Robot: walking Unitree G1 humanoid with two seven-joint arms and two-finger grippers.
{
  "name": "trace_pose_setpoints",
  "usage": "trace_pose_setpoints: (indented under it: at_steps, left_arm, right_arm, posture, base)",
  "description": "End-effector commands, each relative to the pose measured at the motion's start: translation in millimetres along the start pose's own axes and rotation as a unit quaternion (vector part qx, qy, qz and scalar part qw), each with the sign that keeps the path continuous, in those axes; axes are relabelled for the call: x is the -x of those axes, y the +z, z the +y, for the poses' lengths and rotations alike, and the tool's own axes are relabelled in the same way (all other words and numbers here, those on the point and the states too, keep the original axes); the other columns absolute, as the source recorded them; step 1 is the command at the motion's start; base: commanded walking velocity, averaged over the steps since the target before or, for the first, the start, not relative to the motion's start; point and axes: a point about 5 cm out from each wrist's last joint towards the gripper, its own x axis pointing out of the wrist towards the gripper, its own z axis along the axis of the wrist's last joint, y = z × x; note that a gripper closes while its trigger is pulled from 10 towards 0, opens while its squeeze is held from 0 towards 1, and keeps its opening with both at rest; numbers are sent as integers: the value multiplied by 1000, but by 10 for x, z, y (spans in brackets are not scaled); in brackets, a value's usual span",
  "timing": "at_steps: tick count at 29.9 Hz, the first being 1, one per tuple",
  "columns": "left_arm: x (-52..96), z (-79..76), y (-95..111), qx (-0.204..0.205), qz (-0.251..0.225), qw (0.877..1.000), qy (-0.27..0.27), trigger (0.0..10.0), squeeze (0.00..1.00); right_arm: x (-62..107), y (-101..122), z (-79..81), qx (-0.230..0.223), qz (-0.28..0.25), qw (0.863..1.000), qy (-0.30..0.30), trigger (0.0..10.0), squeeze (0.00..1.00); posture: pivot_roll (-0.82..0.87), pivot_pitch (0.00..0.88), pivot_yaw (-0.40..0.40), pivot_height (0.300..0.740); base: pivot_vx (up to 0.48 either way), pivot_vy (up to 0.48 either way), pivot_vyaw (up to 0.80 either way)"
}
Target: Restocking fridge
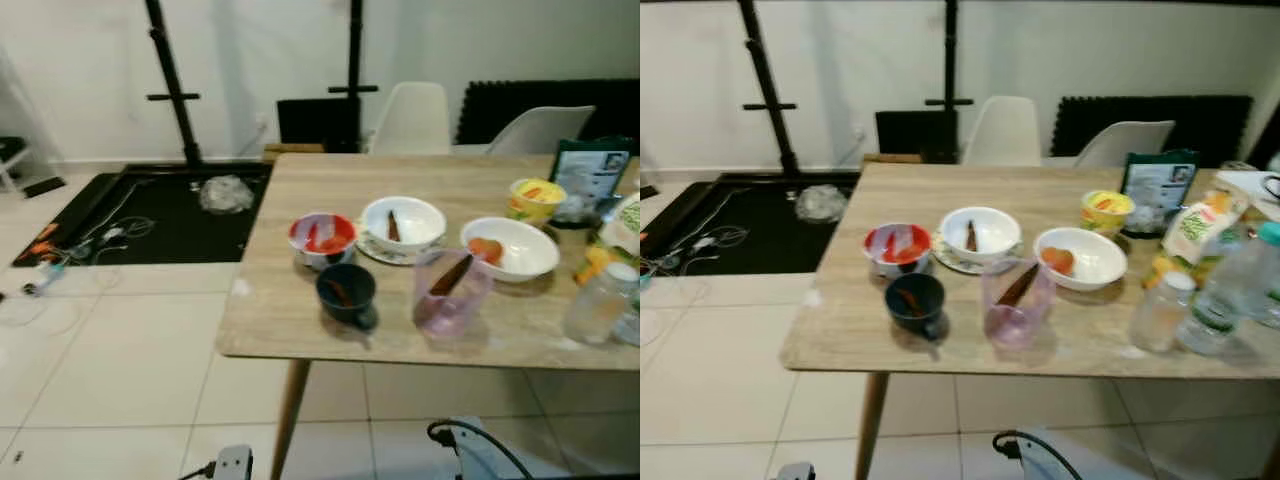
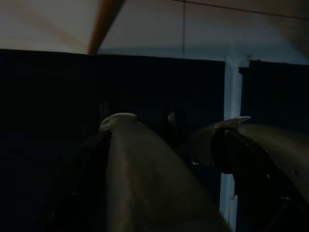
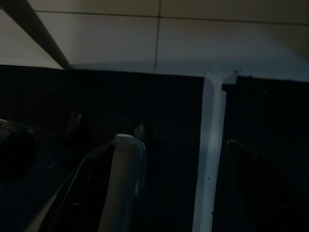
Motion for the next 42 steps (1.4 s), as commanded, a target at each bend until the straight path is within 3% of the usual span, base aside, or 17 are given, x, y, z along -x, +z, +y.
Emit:
trace_pose_setpoints:
  at_steps: [1, 25, 42]
  left_arm:
    - [4, 0, -35, 6, 3, 1000, 4, 10000, 0]
    - [3, 10, -50, -2, 12, 1000, 18, 10000, 0]
    - [1, 8, -54, -16, 16, 1000, 22, 10000, 0]
  right_arm:
    - [-7, 0, 29, -3, 2, 1000, 2, 10000, 0]
    - [-8, 5, 34, -9, 0, 1000, 1, 10000, 0]
    - [-8, 11, 27, -7, 0, 1000, 1, 10000, 0]
  posture:
    - [32, 8, -25, 740]
    - [29, 11, -20, 740]
    - [28, 9, -22, 740]
  base:
    - [0, 0, 0]
    - [0, 0, 0]
    - [-295, 0, 0]
